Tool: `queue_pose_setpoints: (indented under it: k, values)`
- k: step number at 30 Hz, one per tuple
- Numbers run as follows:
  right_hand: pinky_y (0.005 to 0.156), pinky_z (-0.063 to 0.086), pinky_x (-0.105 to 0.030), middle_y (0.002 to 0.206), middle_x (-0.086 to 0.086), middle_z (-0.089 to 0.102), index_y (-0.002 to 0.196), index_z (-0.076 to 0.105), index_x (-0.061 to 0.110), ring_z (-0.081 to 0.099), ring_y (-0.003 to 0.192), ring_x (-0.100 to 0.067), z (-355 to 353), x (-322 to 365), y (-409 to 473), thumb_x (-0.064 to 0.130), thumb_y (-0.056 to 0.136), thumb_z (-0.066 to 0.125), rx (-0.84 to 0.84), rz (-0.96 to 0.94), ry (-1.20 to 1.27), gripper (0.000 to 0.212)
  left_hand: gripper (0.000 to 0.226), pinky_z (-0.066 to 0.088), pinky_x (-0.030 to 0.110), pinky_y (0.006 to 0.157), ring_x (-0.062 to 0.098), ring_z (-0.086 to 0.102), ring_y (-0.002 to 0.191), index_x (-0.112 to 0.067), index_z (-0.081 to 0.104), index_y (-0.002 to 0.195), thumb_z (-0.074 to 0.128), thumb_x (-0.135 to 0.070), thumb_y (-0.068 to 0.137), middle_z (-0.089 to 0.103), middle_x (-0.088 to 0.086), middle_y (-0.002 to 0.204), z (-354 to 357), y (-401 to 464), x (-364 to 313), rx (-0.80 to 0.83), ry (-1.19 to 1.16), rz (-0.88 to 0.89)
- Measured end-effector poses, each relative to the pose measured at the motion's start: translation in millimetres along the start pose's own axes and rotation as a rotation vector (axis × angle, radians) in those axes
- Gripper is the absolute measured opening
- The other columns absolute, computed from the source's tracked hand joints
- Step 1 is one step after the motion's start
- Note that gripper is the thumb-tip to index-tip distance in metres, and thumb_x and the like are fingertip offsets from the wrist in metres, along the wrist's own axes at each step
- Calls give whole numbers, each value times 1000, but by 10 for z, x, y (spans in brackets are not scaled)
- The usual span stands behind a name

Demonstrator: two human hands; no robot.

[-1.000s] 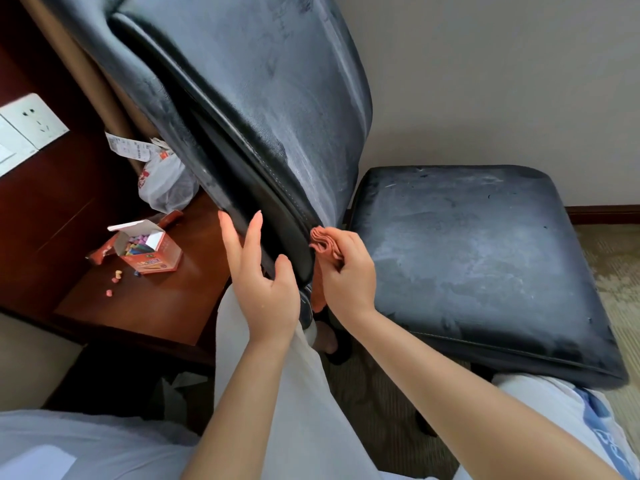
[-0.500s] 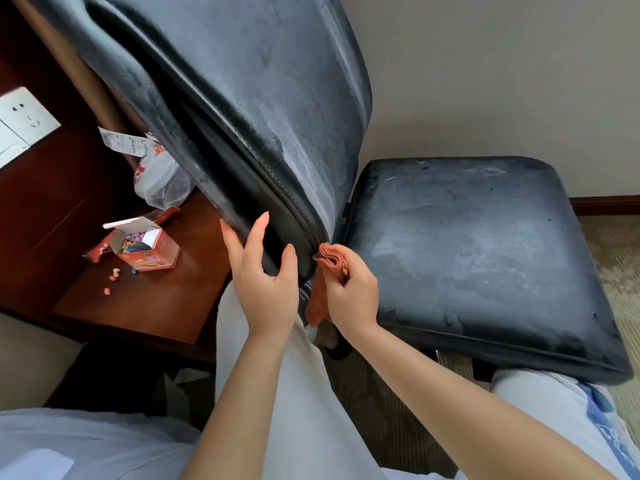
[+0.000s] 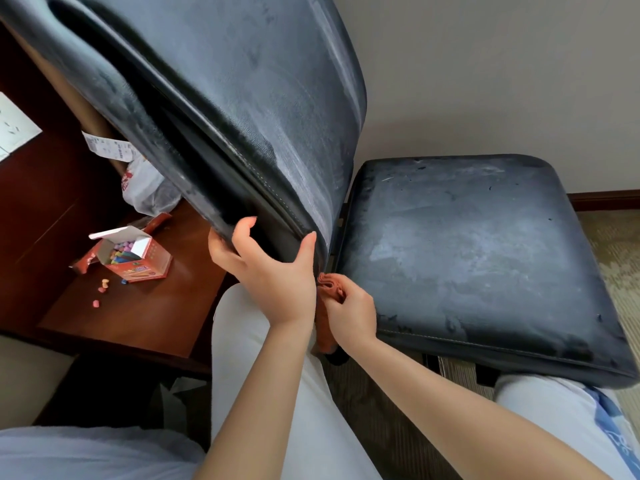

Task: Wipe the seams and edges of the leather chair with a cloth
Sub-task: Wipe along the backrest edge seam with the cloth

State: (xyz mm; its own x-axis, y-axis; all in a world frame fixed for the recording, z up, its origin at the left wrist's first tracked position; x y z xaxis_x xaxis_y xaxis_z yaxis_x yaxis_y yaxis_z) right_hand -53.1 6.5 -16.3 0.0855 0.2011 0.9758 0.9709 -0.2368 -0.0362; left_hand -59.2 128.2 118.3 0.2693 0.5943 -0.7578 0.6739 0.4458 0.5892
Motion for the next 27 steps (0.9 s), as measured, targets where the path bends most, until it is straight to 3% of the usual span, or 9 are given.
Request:
queue_pose_setpoints:
  k: [2, 5, 10, 16, 20, 27]
  values:
    - [92, 48, -24, 105, 12, 67, 112, 67, 23, 60, 100, -4, -24, 13, -22, 11, 88, 62, -50, -36, 50, 27, 75, 21, 16, 113, 32, 21, 136, -6, 45, 125, 86, -18, 64, 15, 30, 145, -17, -34, -73, -36, 62, 96]
    - [89, 47, -17, 102, 15, 64, 111, 67, 21, 58, 98, 1, -80, 109, -47, 6, 85, 64, -136, -115, 145, 30, 77, 17, 45, 117, 40, 13, 139, -13, 41, 132, 83, -22, 69, 15, 34, 147, 7, -56, -202, -76, 237, 235]
    - [90, 47, -16, 104, 13, 65, 112, 66, 21, 58, 100, 0, -93, 163, -41, 6, 85, 65, -119, -230, 110, 31, 72, 7, 43, 117, 51, 13, 136, -13, 43, 136, 77, -27, 74, 27, 24, 149, 62, -66, -260, -66, 421, 385]
    - [96, 48, -29, 112, 7, 66, 118, 64, 23, 59, 104, -9, 101, -105, 74, 14, 90, 59, 15, 45, 27, 30, 70, 4, 43, 118, 58, 12, 132, -5, 43, 135, 76, -30, 78, 37, 21, 145, 88, -69, -201, -43, 467, 455]
    - [98, 46, -32, 116, 4, 66, 119, 64, 23, 58, 107, -14, 188, -143, 105, 16, 92, 57, 82, 112, -7, 30, 69, 13, 52, 115, 60, 17, 131, -3, 46, 133, 74, -36, 79, 40, 20, 144, 74, -68, -162, -30, 496, 470]
    - [93, 50, -30, 104, 8, 67, 113, 68, 17, 61, 101, -8, -30, 41, -7, 8, 87, 63, -106, -129, 109, 28, 71, 20, 60, 111, 63, 22, 128, -2, 48, 133, 74, -39, 78, 41, 21, 143, 79, -57, -125, -19, 550, 459]
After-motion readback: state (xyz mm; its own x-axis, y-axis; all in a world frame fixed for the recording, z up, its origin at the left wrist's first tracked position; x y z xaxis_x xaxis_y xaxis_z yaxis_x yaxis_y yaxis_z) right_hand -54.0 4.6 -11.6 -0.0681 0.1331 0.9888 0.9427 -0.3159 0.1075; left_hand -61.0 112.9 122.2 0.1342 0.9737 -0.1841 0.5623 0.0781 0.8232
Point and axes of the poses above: each hand's wrist, its own y-axis towards the middle knuckle, its own z-axis out of the palm, x = y × z, the point moved 8 cm from there along y, towards the middle knuckle
